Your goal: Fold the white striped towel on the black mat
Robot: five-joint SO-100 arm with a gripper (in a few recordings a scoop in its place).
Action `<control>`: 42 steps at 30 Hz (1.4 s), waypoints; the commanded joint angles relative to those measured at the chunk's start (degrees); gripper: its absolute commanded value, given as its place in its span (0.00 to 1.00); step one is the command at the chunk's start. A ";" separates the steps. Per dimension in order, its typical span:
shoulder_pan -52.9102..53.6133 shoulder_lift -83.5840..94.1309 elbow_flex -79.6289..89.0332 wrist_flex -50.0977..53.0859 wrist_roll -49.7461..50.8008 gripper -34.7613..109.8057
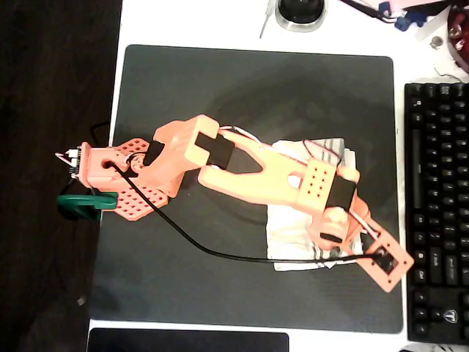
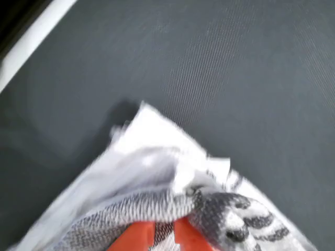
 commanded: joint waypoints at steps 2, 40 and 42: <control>1.93 -0.70 0.62 -4.13 -1.85 0.27; -19.86 92.37 77.52 0.53 -7.91 0.25; -20.83 96.86 81.91 -0.26 -8.44 0.24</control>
